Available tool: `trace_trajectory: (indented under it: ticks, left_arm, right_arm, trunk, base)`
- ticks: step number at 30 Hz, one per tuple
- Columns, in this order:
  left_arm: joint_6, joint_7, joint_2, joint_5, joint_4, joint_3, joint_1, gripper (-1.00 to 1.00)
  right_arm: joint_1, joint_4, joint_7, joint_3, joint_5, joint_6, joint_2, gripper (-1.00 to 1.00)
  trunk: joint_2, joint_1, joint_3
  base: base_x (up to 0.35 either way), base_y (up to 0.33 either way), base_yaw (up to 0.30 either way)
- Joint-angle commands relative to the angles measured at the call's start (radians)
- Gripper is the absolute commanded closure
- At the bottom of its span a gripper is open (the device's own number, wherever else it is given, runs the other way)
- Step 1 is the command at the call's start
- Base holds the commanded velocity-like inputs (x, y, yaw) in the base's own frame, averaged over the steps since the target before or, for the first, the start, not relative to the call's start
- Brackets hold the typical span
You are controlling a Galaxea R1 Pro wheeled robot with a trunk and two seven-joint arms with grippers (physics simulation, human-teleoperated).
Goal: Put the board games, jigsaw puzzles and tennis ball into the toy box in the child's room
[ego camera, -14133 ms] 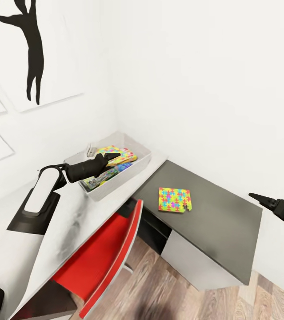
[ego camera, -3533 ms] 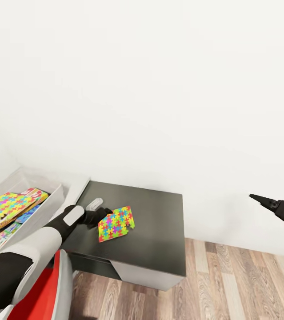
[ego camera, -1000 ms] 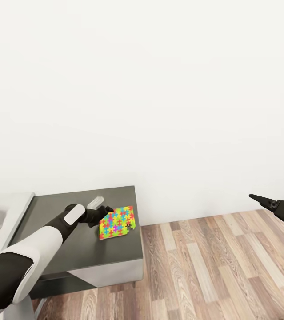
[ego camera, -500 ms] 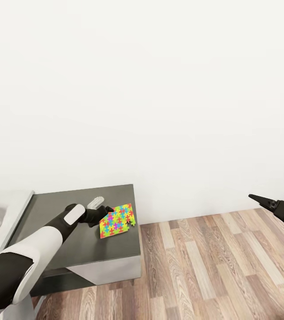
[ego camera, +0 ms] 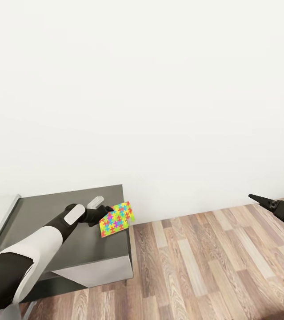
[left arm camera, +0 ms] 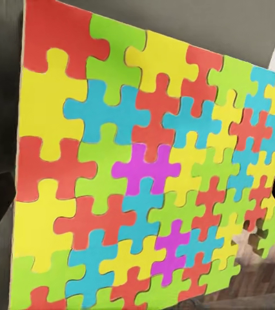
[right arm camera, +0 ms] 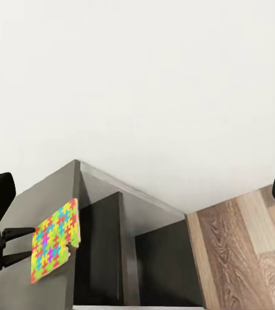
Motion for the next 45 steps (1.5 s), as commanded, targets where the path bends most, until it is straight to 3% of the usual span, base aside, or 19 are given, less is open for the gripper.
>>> trace_trajectory:
  ticks: [1,29,36,40,41,44,45]
  left_arm:
    - [0.001,0.009,0.001,0.011,-0.003,-0.005,0.0,-1.0]
    - [-0.005,0.009,0.005,0.011,-0.003,-0.003,0.001,-1.0]
    - [-0.003,-0.009,0.04,0.013,-0.006,0.025,0.006,-1.0]
    - [0.003,-0.027,0.08,0.015,-0.042,0.076,0.027,-1.0]
    - [0.003,-0.027,0.08,0.015,-0.042,0.076,0.027,-1.0]
    - [0.007,-0.03,0.105,0.013,-0.139,0.11,0.075,-1.0]
    - [0.007,-0.03,0.105,0.013,-0.139,0.11,0.075,-1.0]
  right_arm:
    - [-0.001,0.0,0.01,-0.001,0.009,0.004,0.0,-1.0]
    - [-0.001,0.0,0.01,0.004,0.008,0.004,0.006,-1.0]
    - [-0.009,0.037,0.007,0.019,0.012,0.004,0.005,-1.0]
    - [-0.037,0.138,0.004,0.072,0.013,0.004,0.009,-1.0]
    - [-0.037,0.138,0.004,0.072,0.013,0.004,0.009,-1.0]
    - [-0.105,0.253,0.004,0.135,0.013,0.004,0.032,-1.0]
    - [-0.105,0.253,0.004,0.135,0.013,0.004,0.032,-1.0]
  trunk:
    - [-0.002,0.001,-0.002]
    - [-0.002,0.001,-0.002]
    - [-0.002,0.001,-0.002]
    - [-0.002,0.001,-0.002]
    - [-0.002,0.001,-0.002]
    - [-0.002,0.001,-0.002]
    - [-0.002,0.001,-0.002]
  base:
    - [0.0,-0.099,-0.177]
    - [0.0,-0.015,-0.028]
    - [0.0,0.0,0.0]
    - [0.0,0.0,0.0]
    - [0.0,0.0,0.0]
    - [0.0,0.0,0.0]
    - [0.0,0.0,0.0]
